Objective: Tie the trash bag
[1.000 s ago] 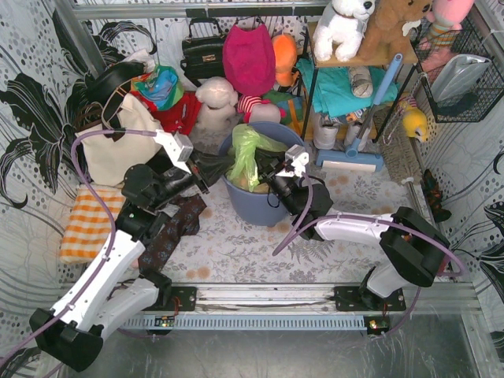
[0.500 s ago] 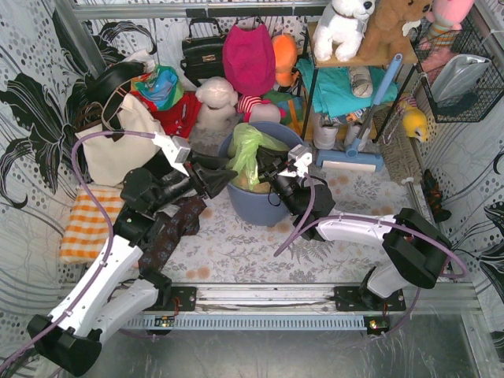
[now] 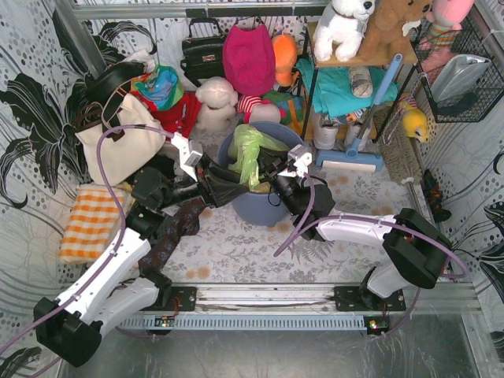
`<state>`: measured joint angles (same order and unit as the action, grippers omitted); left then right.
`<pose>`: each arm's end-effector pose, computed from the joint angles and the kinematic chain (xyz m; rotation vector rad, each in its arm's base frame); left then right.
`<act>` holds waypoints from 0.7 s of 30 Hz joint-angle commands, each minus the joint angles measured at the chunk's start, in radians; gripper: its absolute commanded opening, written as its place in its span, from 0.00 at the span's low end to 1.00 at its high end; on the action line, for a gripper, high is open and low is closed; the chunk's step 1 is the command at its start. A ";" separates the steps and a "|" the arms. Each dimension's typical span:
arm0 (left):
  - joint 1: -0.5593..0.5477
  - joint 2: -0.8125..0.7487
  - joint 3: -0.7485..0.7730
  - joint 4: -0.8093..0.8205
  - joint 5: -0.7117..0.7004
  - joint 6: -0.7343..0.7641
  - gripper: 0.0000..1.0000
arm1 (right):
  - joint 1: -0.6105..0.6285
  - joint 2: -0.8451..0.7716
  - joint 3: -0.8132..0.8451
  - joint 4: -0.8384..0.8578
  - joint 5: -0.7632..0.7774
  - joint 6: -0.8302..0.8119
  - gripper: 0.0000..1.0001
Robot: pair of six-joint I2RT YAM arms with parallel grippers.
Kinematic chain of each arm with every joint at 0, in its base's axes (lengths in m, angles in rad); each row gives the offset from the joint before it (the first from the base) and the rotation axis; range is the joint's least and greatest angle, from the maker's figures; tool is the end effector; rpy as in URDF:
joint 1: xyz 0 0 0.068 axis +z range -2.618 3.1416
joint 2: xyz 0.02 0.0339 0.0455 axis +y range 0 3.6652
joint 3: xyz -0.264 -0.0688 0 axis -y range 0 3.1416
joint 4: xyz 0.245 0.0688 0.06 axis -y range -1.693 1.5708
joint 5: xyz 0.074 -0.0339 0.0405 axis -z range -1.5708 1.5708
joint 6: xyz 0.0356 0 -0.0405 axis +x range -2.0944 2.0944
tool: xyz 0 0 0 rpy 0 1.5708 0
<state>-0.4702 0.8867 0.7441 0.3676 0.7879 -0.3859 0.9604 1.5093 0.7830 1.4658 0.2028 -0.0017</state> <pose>0.1676 -0.1135 0.3648 0.7648 1.3268 -1.2207 0.1820 0.2476 0.3325 -0.2205 0.8476 0.8147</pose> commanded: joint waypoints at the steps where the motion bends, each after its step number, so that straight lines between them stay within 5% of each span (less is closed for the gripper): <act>1: -0.011 0.020 -0.003 0.134 0.080 -0.058 0.47 | -0.003 -0.032 0.002 0.021 -0.008 -0.011 0.00; 7: -0.023 0.083 0.011 0.118 0.116 -0.067 0.51 | -0.004 -0.036 -0.001 0.019 -0.013 -0.009 0.00; 13: -0.031 0.092 0.087 -0.071 0.115 0.033 0.53 | -0.004 -0.039 -0.001 0.018 -0.018 -0.011 0.00; 21: -0.031 -0.008 0.185 -0.280 -0.070 0.169 0.57 | -0.005 -0.041 -0.007 0.022 -0.021 -0.006 0.00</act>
<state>-0.4976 0.9360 0.8707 0.1551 0.8215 -0.2955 0.9604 1.4971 0.7830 1.4620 0.1982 -0.0017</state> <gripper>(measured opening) 0.567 0.003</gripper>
